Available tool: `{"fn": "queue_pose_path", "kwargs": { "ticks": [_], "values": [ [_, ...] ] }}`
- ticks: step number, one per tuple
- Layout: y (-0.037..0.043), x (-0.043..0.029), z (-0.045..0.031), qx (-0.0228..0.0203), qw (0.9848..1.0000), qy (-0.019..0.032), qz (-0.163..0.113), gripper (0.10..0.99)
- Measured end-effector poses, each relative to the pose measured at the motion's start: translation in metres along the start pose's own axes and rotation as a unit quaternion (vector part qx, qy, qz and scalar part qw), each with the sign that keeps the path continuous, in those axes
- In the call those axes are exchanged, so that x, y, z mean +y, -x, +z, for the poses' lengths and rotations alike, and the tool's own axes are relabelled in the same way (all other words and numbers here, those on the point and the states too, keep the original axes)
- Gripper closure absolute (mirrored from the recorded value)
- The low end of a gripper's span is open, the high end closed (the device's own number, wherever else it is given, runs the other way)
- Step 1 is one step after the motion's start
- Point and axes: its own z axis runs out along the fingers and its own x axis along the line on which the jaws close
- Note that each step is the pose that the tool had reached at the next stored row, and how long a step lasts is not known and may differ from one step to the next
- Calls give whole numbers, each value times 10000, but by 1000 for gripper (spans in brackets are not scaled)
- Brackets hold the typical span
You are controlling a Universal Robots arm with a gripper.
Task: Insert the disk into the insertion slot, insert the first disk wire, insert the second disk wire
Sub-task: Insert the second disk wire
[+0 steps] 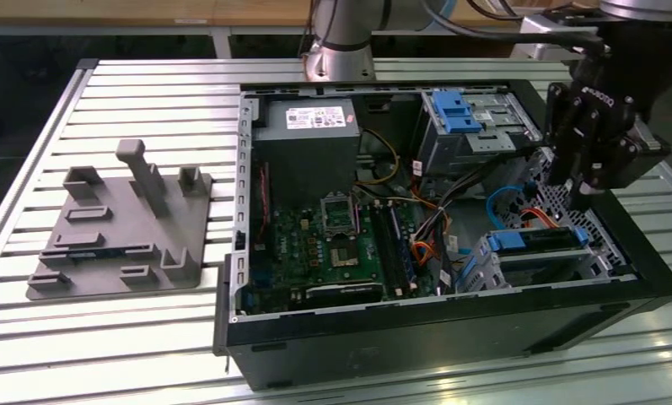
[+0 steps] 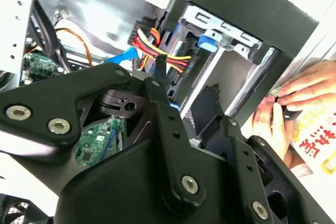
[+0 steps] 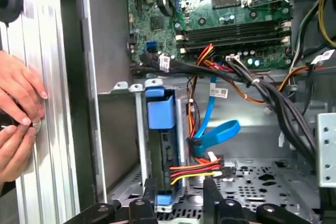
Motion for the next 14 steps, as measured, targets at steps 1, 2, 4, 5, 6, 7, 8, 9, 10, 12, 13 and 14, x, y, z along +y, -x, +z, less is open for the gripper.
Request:
{"fn": "queue_pose_path", "kwargs": {
  "ticks": [1, 2, 4, 5, 6, 7, 8, 9, 10, 12, 13, 14],
  "values": [
    [30, 9, -7, 45, 10000, 9, -5, 612],
    [60, 16, -15, 90, 10000, 17, -11, 612],
    [115, 22, -27, 173, 9998, 14, -16, 612],
    [118, 23, -27, 183, 9998, 13, -16, 612],
    [117, 23, -28, 183, 9998, 13, -16, 612],
    [117, 23, -27, 183, 9998, 14, -16, 612],
    [116, 22, -28, 185, 9998, 21, -18, 612],
    [116, 17, -28, 193, 9998, 68, -39, 612],
    [116, 17, -27, 203, 9997, 114, -76, 612],
    [116, 16, -29, 212, 9995, 192, -151, 612],
    [116, 16, -28, 211, 9994, 224, -186, 612],
    [117, 16, -28, 211, 9992, 247, -226, 612]
  ]
}}
